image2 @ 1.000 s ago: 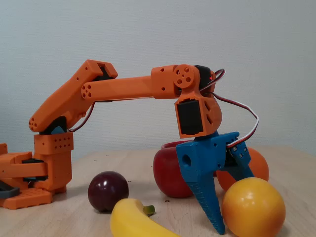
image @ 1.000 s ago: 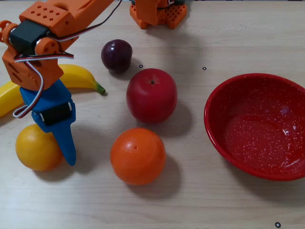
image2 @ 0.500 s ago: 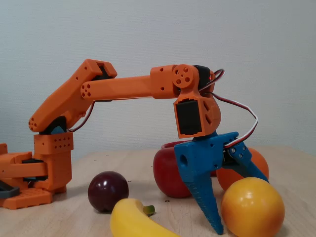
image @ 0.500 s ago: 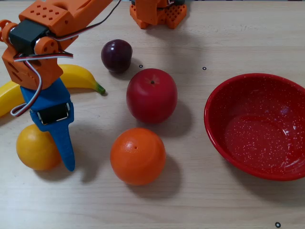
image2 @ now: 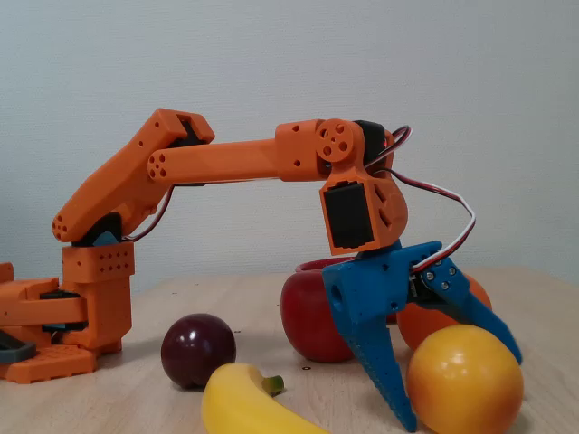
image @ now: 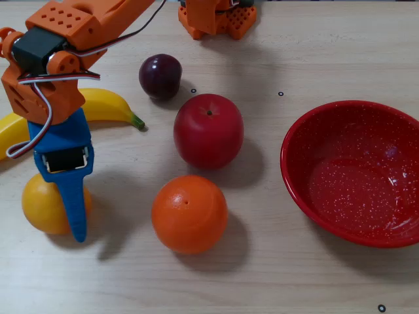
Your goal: Put peach in the red bowl.
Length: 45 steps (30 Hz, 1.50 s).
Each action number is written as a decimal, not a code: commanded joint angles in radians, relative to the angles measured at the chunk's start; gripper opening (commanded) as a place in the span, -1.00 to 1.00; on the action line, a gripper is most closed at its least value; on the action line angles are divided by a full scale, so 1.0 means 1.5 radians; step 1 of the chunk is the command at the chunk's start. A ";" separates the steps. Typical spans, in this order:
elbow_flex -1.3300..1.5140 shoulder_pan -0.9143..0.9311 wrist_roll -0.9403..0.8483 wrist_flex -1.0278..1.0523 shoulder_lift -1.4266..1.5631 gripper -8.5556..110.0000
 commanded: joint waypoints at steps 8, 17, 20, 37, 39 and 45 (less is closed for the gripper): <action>-0.011 0.029 0.088 -0.033 0.098 -0.10; -0.007 0.037 0.095 -0.006 0.099 -0.10; -0.005 0.039 0.092 -0.003 0.098 -0.13; 0.005 0.036 0.072 -0.007 0.096 -0.27; 0.006 0.036 0.072 -0.012 0.096 -0.24; 0.006 0.034 0.094 -0.034 0.101 -0.14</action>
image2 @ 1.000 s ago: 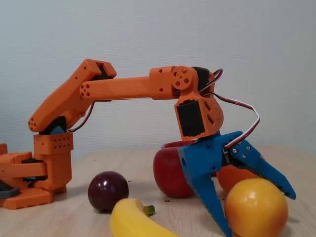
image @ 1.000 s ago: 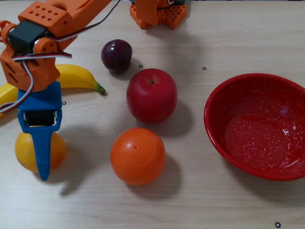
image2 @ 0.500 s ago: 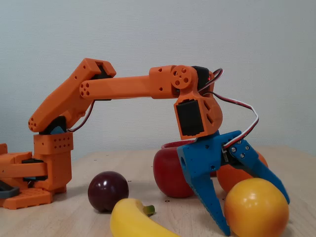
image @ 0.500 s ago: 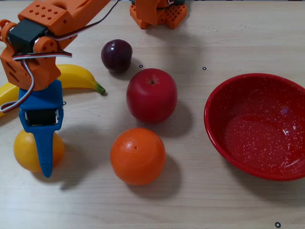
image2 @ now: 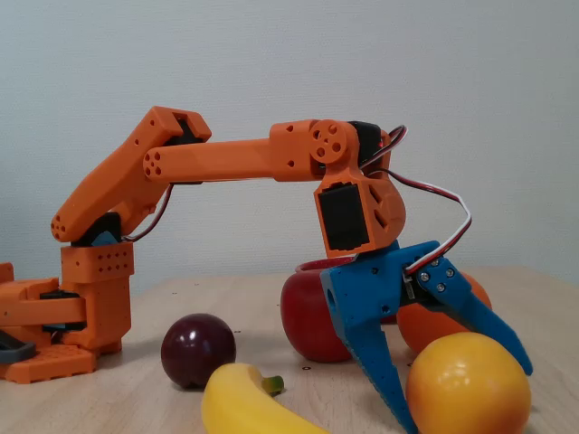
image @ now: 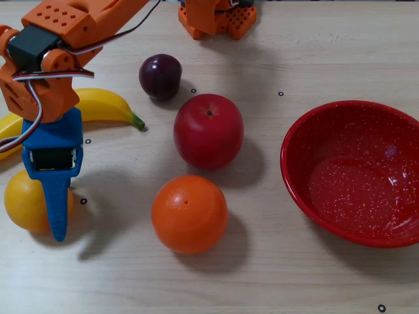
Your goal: Put peach in the red bowl.
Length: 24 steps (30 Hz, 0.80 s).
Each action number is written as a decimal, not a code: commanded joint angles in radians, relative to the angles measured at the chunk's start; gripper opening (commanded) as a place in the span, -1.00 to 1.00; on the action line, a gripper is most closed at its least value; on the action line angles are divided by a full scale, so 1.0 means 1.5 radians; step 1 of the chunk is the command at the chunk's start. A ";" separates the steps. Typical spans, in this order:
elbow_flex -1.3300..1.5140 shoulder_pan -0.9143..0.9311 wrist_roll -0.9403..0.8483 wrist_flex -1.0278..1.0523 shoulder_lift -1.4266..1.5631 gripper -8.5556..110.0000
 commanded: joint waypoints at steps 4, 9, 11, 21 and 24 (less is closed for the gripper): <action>-0.012 0.014 0.045 -0.020 0.105 -0.14; -0.012 0.010 0.104 -0.030 0.110 -0.13; -0.012 0.010 0.126 -0.033 0.112 -0.13; 0.004 0.027 0.178 -0.061 0.116 -0.14; 0.019 0.033 0.183 -0.096 0.116 -0.14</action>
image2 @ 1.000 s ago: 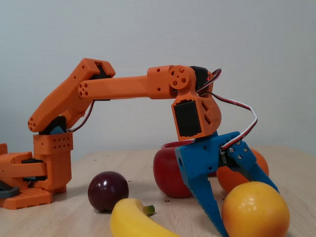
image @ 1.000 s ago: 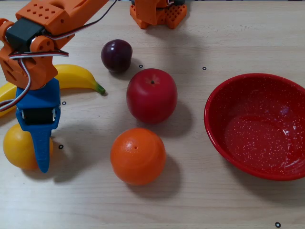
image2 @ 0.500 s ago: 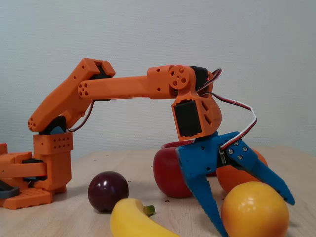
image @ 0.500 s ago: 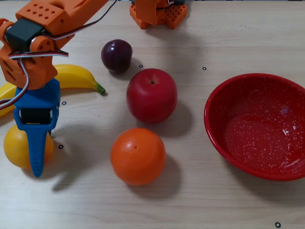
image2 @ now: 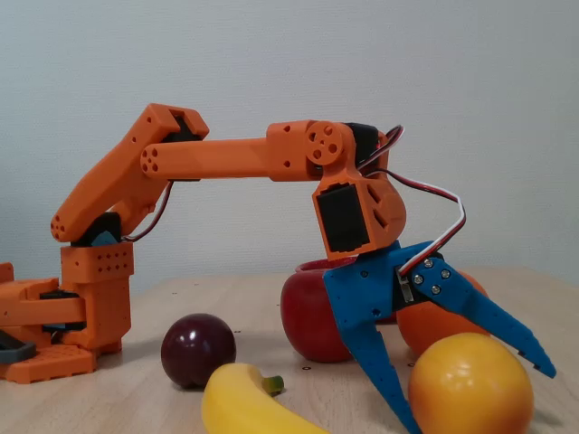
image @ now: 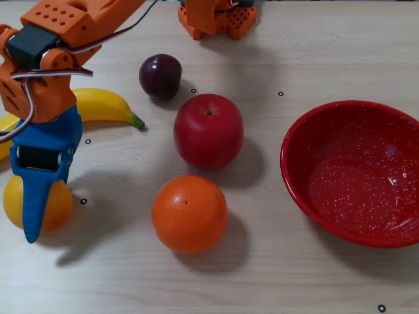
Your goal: Put peach in the red bowl.
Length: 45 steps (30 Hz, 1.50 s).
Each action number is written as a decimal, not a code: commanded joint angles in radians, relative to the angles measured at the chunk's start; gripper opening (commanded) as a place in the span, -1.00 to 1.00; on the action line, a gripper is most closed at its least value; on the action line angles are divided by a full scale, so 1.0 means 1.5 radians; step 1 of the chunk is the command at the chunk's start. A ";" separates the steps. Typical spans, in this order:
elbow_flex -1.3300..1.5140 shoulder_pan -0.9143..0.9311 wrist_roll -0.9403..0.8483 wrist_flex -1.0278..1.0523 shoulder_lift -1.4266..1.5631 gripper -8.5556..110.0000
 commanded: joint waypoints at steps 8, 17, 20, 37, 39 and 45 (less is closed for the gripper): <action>0.014 0.042 0.031 -0.077 0.101 -0.15; 0.014 0.041 0.042 -0.048 0.121 -0.11; 0.014 0.042 0.048 -0.039 0.122 -0.08; 0.015 0.055 0.052 -0.019 0.127 -0.09; 0.015 0.055 0.053 -0.018 0.128 -0.09; 0.021 0.054 0.049 -0.016 0.129 -0.09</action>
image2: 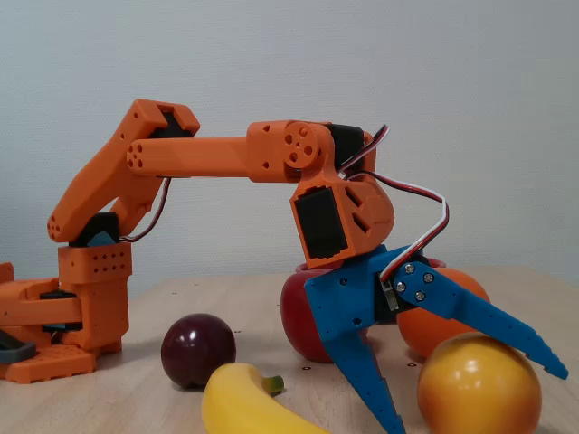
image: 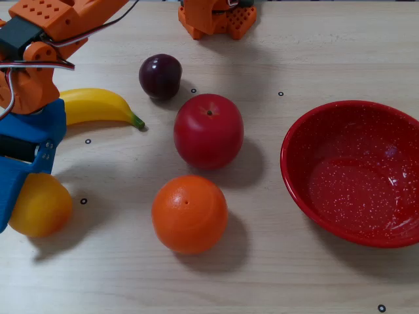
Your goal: Put peach in the red bowl.
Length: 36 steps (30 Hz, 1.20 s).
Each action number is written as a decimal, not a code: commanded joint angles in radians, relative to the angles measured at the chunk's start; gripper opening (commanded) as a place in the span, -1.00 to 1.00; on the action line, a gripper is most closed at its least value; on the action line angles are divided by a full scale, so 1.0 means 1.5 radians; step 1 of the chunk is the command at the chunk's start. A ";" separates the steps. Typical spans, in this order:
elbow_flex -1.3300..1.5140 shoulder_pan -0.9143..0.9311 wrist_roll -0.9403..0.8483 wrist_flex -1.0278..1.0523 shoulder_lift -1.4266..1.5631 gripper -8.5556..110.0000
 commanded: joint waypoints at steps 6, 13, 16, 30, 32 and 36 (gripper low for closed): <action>-0.011 -0.007 0.009 0.006 0.111 -0.09; -0.009 -0.020 0.007 -0.002 0.109 -0.09; -0.007 -0.027 0.006 -0.003 0.109 -0.09; -0.004 -0.043 0.005 -0.013 0.111 -0.12; -0.004 -0.043 0.004 -0.015 0.110 -0.13; -0.004 -0.041 0.004 -0.020 0.109 -0.13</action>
